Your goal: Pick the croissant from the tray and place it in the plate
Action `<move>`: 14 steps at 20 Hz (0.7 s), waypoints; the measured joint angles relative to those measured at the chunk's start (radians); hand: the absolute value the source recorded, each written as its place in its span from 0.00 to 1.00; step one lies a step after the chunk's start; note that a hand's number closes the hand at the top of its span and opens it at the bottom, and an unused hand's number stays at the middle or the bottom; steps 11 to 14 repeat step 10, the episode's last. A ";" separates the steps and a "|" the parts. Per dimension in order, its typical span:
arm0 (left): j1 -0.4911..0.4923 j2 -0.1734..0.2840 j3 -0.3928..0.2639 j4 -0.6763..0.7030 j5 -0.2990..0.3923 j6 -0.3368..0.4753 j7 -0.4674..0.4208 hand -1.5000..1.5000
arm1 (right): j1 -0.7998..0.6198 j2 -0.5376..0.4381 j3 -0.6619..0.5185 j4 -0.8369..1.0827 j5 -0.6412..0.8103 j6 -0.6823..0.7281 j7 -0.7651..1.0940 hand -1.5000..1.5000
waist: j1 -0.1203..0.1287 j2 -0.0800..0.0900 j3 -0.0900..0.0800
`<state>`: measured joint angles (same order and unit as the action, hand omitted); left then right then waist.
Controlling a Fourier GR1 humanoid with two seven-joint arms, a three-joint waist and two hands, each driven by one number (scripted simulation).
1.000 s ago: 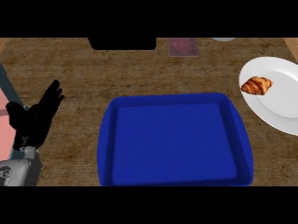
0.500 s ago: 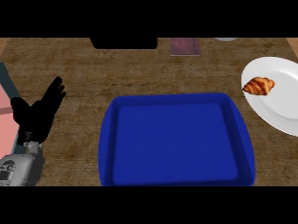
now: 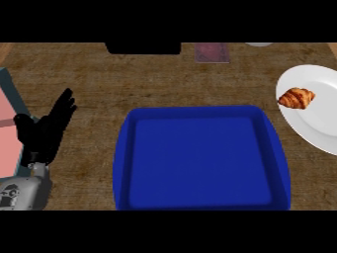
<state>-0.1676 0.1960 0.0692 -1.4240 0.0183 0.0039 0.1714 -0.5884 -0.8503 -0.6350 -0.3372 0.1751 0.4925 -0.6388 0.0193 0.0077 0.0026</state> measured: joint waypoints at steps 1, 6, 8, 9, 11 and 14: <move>-0.004 -0.002 0.001 -0.005 0.002 0.001 0.009 0.50 | 0.005 -0.008 0.000 0.012 0.000 -0.005 -0.008 0.00 | 0.000 0.000 0.000; -0.007 0.006 0.010 -0.008 0.005 -0.012 0.012 0.50 | 0.011 -0.031 0.022 0.045 0.010 -0.029 -0.032 0.00 | 0.002 0.001 0.000; -0.014 -0.002 0.006 0.002 -0.006 -0.002 0.006 0.50 | 0.018 -0.043 0.030 0.062 0.017 -0.033 -0.041 0.00 | 0.002 0.002 0.001; -0.011 -0.007 0.001 0.001 -0.011 0.000 0.001 0.50 | 0.019 -0.051 0.031 0.072 0.017 -0.032 -0.042 0.00 | 0.004 0.003 0.001; -0.023 -0.007 0.003 0.008 -0.013 0.002 0.004 0.50 | 0.016 -0.059 0.036 0.076 0.022 -0.033 -0.041 0.00 | 0.004 0.003 0.001; -0.023 -0.007 0.003 0.008 -0.013 0.002 0.004 0.50 | 0.016 -0.059 0.036 0.076 0.022 -0.033 -0.041 0.00 | 0.004 0.003 0.001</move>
